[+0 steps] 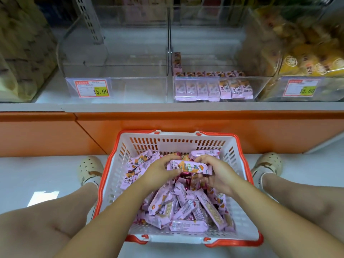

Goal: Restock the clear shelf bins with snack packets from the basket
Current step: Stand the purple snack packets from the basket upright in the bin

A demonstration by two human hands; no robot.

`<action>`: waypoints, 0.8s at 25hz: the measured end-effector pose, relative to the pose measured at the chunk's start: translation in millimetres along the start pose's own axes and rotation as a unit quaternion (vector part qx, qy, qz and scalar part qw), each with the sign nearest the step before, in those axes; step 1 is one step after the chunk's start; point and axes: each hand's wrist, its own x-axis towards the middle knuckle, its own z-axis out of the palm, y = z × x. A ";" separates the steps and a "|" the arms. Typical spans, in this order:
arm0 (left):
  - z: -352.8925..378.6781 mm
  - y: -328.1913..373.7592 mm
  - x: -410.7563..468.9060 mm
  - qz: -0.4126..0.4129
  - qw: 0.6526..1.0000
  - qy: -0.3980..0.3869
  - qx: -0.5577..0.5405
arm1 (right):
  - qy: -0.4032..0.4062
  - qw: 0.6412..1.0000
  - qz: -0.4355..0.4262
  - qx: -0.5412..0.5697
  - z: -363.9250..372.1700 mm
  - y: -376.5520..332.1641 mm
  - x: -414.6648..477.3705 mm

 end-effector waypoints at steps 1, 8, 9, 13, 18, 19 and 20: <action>0.2 1.2 -0.7 -0.003 1.000 0.005 -0.012 | -0.007 1.000 0.000 0.019 -2.5 -0.7 -2.3; 1.9 10.6 -7.5 -0.007 0.999 0.003 -0.048 | 0.005 1.000 -0.020 0.004 -9.6 -1.6 -7.0; 1.6 10.7 -6.7 -0.012 0.998 0.009 -0.058 | 0.006 1.000 -0.019 -0.002 -10.1 -2.0 -6.6; 1.1 12.1 -6.2 -0.029 0.997 0.029 -0.068 | 0.008 0.999 -0.027 0.020 -13.8 -3.4 -2.6; 4.9 24.2 -9.1 -0.014 0.999 0.015 -0.045 | 0.030 0.997 -0.057 0.047 -7.4 2.3 1.9; 4.0 27.8 -9.1 -0.016 0.999 0.007 -0.051 | 0.030 0.996 -0.068 0.049 -5.9 0.7 1.3; 2.8 32.0 -9.5 -0.018 0.998 -0.004 -0.059 | 0.028 0.995 -0.081 0.052 -4.9 -1.9 0.1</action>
